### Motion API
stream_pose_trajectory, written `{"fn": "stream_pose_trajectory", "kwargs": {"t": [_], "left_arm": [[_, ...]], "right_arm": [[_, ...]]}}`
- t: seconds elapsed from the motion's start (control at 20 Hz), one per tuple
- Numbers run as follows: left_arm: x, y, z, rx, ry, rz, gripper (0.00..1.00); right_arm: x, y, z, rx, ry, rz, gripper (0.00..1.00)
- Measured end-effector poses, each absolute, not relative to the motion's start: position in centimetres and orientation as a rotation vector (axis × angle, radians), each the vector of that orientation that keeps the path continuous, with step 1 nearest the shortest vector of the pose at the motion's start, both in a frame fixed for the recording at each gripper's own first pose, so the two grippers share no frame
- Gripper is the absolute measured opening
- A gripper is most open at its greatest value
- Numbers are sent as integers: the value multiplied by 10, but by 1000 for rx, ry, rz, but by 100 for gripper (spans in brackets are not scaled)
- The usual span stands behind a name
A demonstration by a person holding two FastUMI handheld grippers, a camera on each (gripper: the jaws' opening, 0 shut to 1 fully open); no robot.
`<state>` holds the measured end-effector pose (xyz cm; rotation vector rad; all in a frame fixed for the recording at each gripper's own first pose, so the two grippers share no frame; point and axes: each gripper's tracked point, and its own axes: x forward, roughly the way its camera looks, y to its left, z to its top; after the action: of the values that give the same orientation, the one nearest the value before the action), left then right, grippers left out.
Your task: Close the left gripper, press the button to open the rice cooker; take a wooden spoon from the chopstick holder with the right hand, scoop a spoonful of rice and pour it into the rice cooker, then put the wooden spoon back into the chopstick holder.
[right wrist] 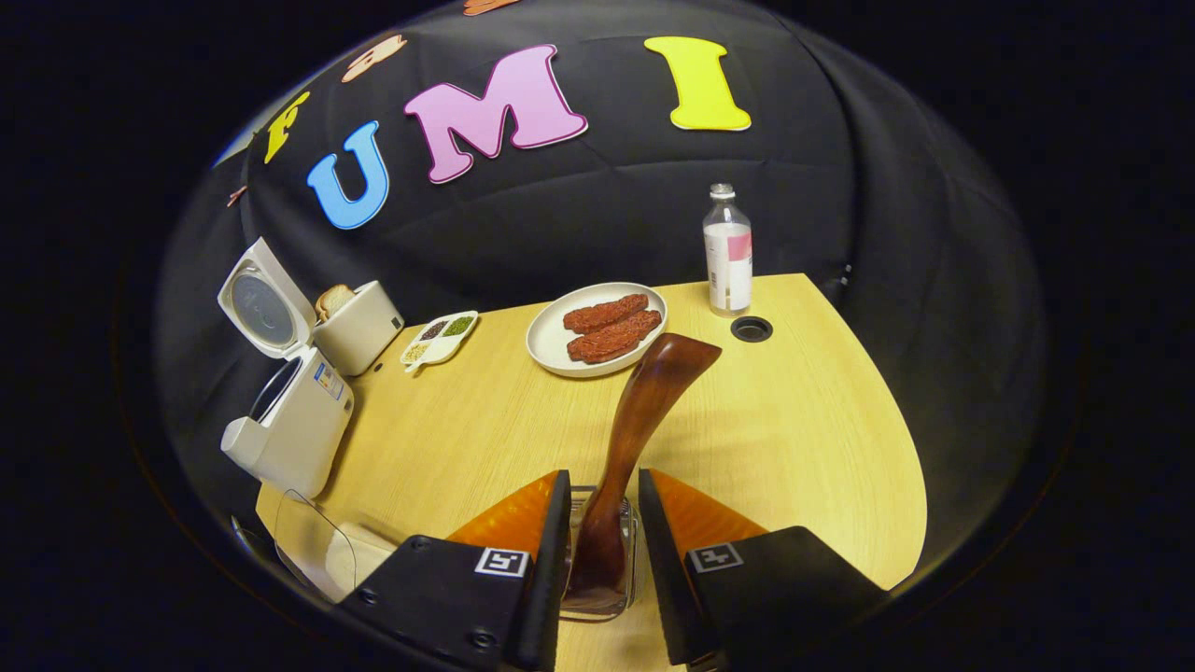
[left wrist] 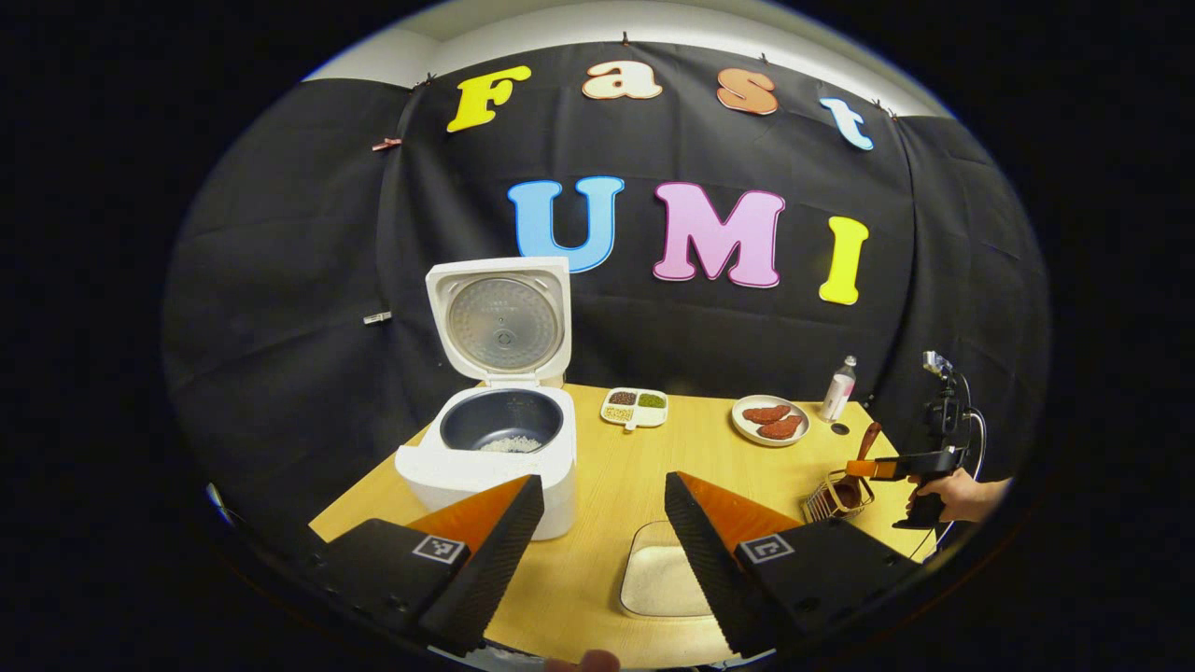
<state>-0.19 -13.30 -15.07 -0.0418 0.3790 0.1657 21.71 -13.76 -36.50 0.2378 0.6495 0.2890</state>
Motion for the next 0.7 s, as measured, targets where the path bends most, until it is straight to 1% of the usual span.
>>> {"fn": "stream_pose_trajectory", "kwargs": {"t": [0.05, 0.1, 0.15, 0.2, 0.25, 0.35, 0.4, 0.65, 0.7], "left_arm": [[-5, -132, -152, -43, 384, 180, 91], [-9, -132, -152, -44, 389, 191, 91], [-11, -131, -153, -43, 389, 203, 91], [-14, -128, -153, -43, 389, 214, 91], [-16, -126, -153, -43, 390, 225, 91], [-22, -123, -155, -47, 392, 242, 91], [-25, -121, -155, -48, 392, 250, 91], [-34, -118, -155, -49, 392, 263, 91], [-36, -119, -155, -49, 391, 261, 91]], "right_arm": [[217, -138, -367, 238, 651, 292, 46], [219, -139, -368, 237, 644, 295, 35], [217, -139, -365, 233, 633, 299, 34], [219, -140, -366, 229, 619, 308, 28], [218, -142, -365, 227, 606, 315, 30], [220, -143, -360, 249, 595, 309, 25], [220, -143, -354, 262, 576, 308, 25], [215, -139, -331, 257, 522, 329, 11], [215, -140, -324, 276, 510, 324, 11]]}}
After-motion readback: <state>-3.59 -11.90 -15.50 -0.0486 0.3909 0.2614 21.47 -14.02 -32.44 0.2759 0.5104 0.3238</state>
